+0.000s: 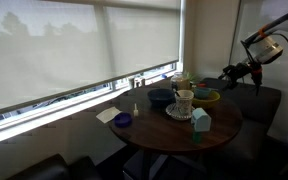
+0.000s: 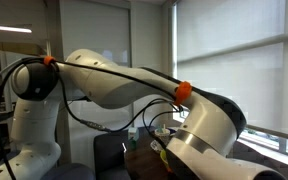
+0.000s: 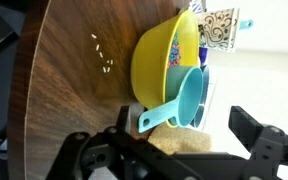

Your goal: Scoop up the serial in the bowl with the blue spoon

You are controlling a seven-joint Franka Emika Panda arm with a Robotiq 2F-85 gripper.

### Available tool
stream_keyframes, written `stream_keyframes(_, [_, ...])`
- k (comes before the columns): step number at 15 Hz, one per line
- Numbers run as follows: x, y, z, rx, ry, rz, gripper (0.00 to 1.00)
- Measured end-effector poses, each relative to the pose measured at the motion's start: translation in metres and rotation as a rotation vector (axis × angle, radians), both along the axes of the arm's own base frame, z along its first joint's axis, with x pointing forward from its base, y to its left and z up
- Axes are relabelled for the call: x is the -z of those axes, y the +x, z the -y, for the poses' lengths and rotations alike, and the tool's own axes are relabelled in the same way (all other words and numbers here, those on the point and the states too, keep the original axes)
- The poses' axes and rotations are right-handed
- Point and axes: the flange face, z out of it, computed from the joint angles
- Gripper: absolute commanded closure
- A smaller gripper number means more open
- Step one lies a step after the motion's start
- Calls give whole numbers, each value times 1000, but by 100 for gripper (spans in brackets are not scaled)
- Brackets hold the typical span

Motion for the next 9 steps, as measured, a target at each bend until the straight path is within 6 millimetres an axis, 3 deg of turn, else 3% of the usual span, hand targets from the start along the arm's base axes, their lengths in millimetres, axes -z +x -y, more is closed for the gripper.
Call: stream_keyframes(9, [26,7,7,-10,121,46,0])
